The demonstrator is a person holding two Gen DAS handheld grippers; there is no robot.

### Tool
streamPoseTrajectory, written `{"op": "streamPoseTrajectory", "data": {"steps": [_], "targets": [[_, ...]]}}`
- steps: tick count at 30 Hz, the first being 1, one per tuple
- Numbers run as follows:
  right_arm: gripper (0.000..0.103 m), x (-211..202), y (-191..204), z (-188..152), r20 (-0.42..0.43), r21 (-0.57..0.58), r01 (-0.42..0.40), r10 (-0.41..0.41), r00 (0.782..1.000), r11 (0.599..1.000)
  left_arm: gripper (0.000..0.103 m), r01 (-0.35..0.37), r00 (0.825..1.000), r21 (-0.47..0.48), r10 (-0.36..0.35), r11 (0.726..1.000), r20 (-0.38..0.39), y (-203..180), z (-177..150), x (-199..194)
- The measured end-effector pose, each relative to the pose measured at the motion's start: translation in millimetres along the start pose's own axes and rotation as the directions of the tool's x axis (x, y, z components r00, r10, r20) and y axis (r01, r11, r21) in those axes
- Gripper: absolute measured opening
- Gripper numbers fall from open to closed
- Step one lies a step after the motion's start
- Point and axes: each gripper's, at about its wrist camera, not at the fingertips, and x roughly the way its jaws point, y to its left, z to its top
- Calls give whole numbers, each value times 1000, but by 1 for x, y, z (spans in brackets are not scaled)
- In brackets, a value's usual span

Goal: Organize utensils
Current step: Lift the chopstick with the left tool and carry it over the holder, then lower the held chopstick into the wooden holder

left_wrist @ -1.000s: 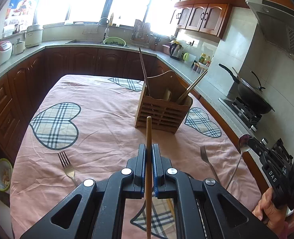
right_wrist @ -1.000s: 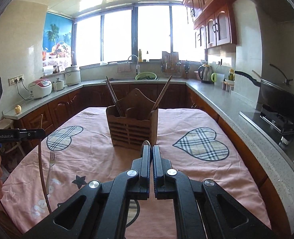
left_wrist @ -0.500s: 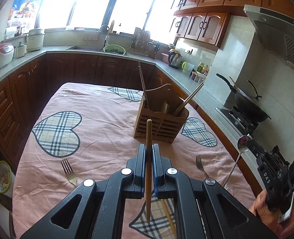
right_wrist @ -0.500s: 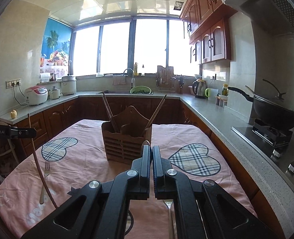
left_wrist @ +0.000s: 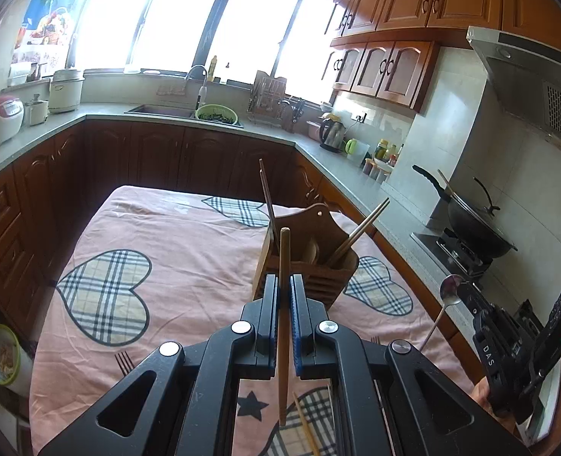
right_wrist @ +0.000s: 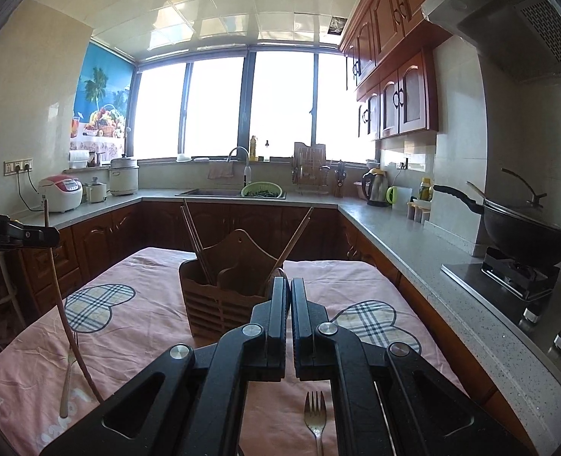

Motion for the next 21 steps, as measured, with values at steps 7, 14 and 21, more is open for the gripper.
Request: {"op": "streamPoseTrajectory", "data": {"steps": [7,14,21], "targets": [[2,28,-7,17,46,15,11,-12,999,1000,4,-3,998,5,2,1000,57,0,30,16],[2,56,-15,38,106,43,27,-32,994,999,4,2,996,20,-4,1000,92,-5,53,43],[2,79,-15,60,197,12,87,-87,976,996,4,1,992,42,-6,999,124,-12,75,78]]}}
